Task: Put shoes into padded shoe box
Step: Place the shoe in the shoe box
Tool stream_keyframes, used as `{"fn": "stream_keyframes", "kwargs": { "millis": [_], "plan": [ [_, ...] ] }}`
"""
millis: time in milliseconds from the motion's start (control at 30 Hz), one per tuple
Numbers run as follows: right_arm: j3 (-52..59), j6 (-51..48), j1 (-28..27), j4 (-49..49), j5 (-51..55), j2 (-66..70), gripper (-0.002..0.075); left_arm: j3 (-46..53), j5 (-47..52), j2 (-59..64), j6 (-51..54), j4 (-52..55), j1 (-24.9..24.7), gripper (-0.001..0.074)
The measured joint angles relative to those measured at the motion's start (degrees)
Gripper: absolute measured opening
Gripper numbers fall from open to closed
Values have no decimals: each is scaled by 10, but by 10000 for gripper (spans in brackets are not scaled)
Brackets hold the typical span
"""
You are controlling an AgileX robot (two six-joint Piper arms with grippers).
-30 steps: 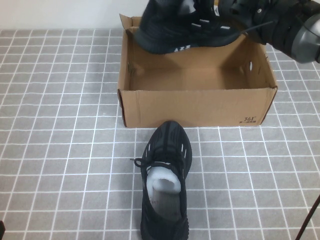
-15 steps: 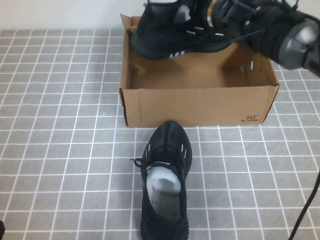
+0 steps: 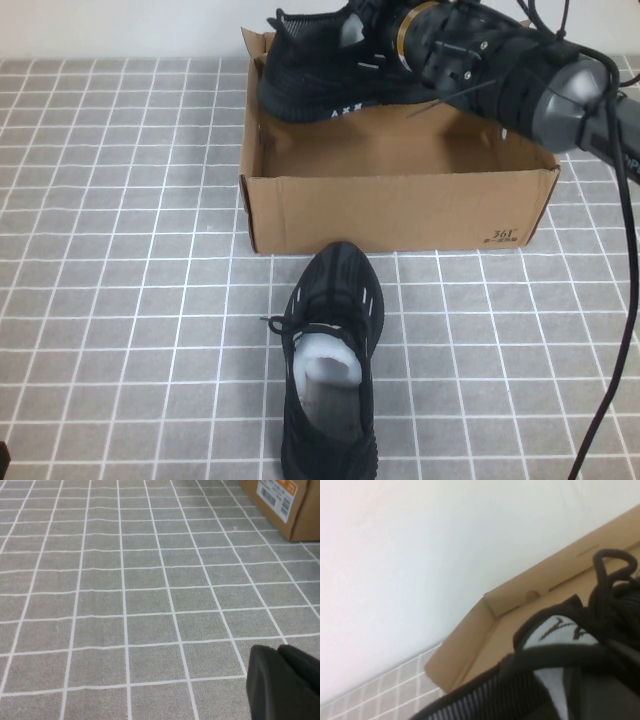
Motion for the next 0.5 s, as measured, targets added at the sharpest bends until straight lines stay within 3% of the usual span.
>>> {"fn": "stream_keyframes", "kwargs": {
  "millis": [267, 500],
  "plan": [
    [0, 75, 51, -39, 188, -36, -6, 0, 0, 0, 0, 0, 0, -4],
    [0, 84, 51, -64, 149, -26, -6, 0, 0, 0, 0, 0, 0, -4]
  ]
}}
